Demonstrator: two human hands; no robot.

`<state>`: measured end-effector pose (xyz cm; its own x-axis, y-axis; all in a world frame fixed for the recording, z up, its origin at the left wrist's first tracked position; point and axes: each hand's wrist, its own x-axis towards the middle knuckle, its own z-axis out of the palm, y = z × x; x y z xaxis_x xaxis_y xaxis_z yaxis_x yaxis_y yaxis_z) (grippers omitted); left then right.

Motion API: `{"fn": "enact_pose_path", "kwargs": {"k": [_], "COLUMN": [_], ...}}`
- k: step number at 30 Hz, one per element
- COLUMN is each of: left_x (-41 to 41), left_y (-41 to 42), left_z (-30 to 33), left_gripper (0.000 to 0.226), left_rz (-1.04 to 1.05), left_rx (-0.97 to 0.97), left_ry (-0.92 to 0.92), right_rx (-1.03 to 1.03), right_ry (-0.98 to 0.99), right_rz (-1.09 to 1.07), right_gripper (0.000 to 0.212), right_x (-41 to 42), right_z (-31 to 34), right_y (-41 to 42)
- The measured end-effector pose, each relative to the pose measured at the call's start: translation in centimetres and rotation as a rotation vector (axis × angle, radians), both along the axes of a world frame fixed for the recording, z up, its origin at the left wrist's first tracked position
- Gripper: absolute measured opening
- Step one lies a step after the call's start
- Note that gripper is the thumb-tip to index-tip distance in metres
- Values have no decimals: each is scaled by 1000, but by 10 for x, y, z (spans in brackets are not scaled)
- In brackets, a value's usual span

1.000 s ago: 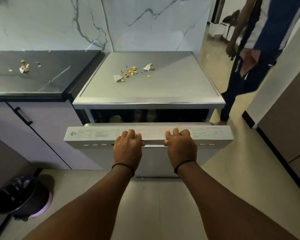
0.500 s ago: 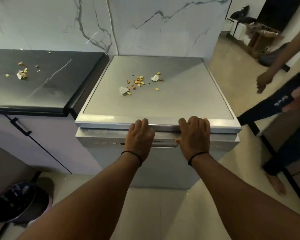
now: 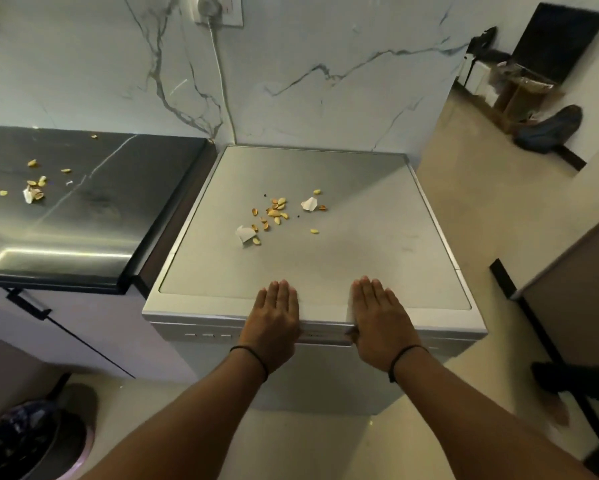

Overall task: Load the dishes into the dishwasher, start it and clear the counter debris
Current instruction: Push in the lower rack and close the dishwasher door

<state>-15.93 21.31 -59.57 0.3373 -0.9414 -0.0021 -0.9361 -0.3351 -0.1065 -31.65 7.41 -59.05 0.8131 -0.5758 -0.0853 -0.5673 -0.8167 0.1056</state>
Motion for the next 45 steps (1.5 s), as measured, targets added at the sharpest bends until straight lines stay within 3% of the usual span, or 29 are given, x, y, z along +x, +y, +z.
{"fn": "enact_pose_path", "kwargs": {"k": [7, 12, 15, 21, 30, 45], "left_x": [3, -9, -15, -20, -13, 1], "left_y": [-16, -29, -37, -35, -34, -33], "left_z": [31, 57, 70, 65, 70, 61], "left_gripper": [72, 34, 25, 21, 28, 38], "left_rz": [86, 61, 48, 117, 153, 227], "left_rx": [200, 256, 259, 237, 237, 210], "left_ry": [-66, -80, -90, -49, 93, 244], "right_rx": [51, 118, 112, 127, 194, 192], "right_ry": [60, 129, 144, 133, 132, 134], "right_rz": [23, -11, -3, -11, -4, 20], "right_gripper": [94, 100, 101, 104, 65, 65], "right_x": [23, 28, 28, 26, 33, 35], "right_z": [27, 35, 39, 41, 67, 69], "right_y": [-9, -10, -14, -14, -11, -13]}}
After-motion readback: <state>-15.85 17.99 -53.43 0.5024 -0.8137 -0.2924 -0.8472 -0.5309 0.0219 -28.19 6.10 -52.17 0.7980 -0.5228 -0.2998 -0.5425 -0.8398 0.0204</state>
